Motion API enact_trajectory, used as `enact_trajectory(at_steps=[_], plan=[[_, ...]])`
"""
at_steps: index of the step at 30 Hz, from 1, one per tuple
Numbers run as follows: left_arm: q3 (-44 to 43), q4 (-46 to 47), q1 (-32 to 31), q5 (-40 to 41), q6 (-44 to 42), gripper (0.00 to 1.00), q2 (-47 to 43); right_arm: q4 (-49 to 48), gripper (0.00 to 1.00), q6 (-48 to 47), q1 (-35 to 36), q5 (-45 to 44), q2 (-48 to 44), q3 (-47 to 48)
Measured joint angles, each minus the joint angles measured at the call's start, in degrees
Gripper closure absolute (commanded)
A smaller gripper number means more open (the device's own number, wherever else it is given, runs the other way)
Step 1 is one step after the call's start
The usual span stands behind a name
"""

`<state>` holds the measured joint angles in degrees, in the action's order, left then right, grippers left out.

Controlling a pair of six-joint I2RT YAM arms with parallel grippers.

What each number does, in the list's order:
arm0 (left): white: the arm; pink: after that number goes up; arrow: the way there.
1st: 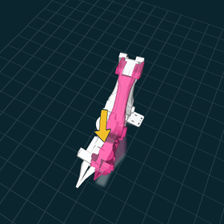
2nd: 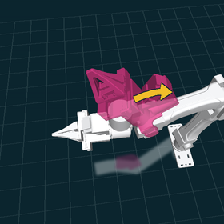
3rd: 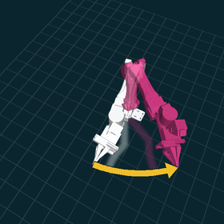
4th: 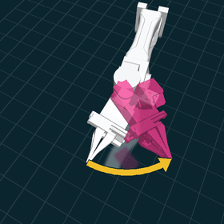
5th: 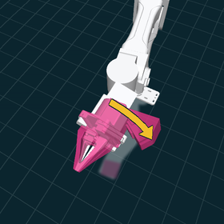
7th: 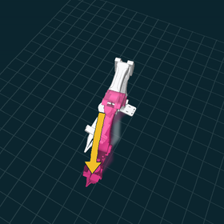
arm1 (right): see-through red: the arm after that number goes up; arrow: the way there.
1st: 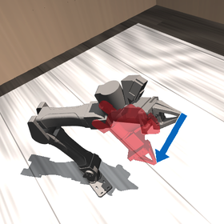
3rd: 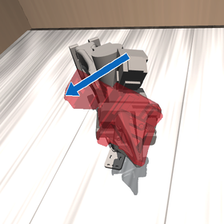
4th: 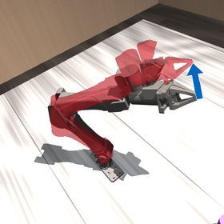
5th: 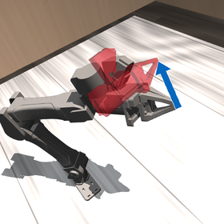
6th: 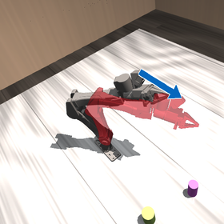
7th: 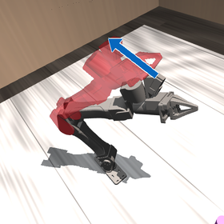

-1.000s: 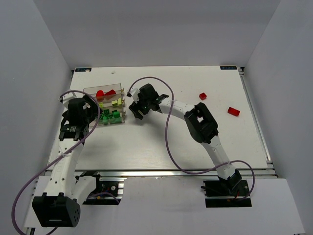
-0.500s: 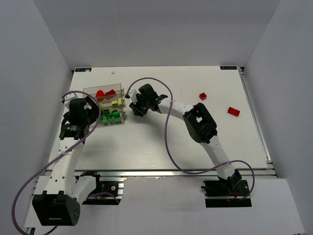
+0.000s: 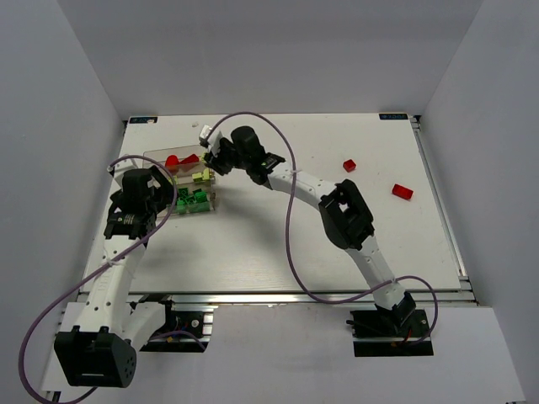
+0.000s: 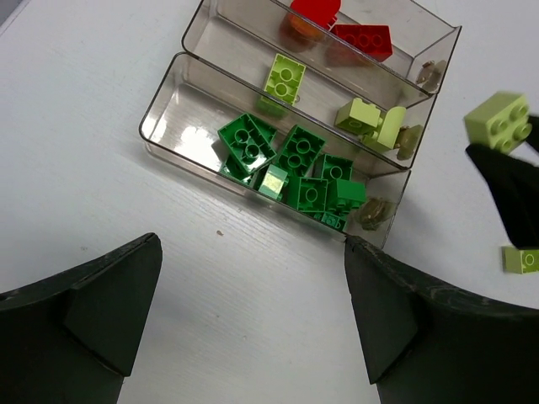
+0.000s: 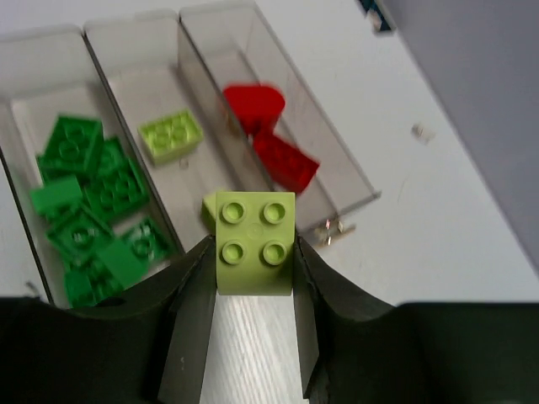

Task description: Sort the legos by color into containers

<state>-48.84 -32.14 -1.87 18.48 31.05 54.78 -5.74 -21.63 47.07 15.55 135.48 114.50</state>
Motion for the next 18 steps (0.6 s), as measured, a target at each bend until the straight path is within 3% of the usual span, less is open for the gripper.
enact_trajectory(at_steps=[8, 18], plan=[[0.0, -0.07, -0.02, 1.07, -0.66, 0.02, 0.02, -13.4, 0.98, 0.98, 4.04, -2.51, 4.04, 3.58], [0.0, -0.61, -0.02, 2.08, -1.01, 0.02, 0.0, -19.78, 0.94, 2.75, 6.1, -8.35, 15.02, 9.07]])
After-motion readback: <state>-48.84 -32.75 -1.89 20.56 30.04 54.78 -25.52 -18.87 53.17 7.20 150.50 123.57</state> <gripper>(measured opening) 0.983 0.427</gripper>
